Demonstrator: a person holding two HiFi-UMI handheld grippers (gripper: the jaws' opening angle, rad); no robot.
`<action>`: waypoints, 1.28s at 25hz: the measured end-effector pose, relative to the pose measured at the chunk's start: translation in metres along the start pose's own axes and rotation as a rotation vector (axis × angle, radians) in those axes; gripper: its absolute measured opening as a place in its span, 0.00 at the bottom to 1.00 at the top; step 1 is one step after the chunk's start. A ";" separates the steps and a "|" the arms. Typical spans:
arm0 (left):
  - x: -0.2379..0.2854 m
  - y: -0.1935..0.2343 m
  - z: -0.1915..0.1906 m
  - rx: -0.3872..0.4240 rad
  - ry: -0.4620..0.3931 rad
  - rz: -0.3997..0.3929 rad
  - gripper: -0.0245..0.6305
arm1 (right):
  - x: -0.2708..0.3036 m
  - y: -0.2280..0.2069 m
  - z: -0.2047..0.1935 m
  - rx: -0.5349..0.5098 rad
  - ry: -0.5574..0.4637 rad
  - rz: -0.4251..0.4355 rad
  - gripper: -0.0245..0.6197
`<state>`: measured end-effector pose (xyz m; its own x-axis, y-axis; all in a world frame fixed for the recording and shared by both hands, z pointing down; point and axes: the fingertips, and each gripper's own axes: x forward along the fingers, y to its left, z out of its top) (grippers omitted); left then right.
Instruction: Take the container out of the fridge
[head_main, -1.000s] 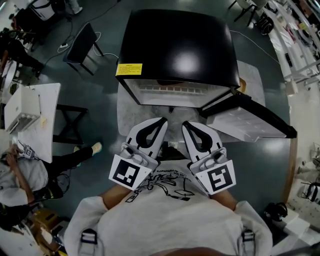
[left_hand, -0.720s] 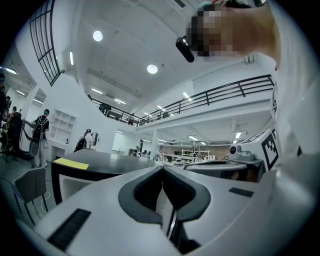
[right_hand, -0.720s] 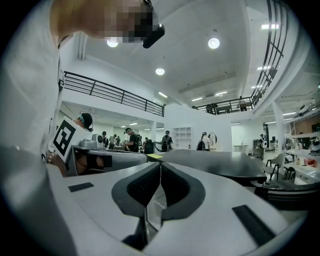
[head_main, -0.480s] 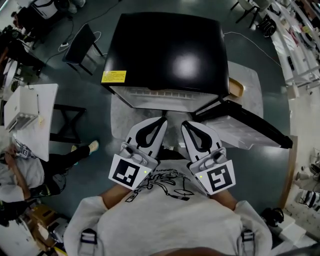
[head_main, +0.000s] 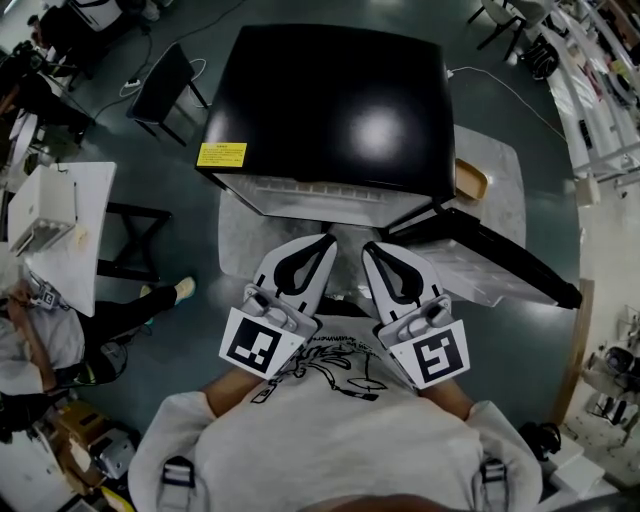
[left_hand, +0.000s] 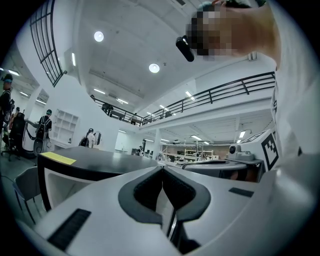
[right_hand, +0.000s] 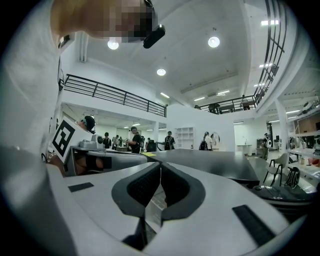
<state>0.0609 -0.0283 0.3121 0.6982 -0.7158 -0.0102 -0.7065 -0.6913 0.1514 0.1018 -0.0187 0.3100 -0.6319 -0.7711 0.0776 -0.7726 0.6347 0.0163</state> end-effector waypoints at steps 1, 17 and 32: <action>0.000 0.001 0.000 -0.001 0.000 0.001 0.06 | 0.001 0.000 0.000 -0.003 0.002 0.001 0.08; -0.004 0.042 0.003 0.010 0.017 -0.010 0.06 | 0.036 0.005 0.004 -0.028 0.015 -0.035 0.08; 0.005 0.073 -0.034 -0.020 0.079 0.001 0.06 | 0.058 -0.017 -0.045 -0.038 0.111 -0.084 0.09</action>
<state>0.0172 -0.0791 0.3564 0.7049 -0.7061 0.0674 -0.7054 -0.6880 0.1708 0.0806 -0.0721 0.3588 -0.5524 -0.8131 0.1838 -0.8184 0.5709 0.0654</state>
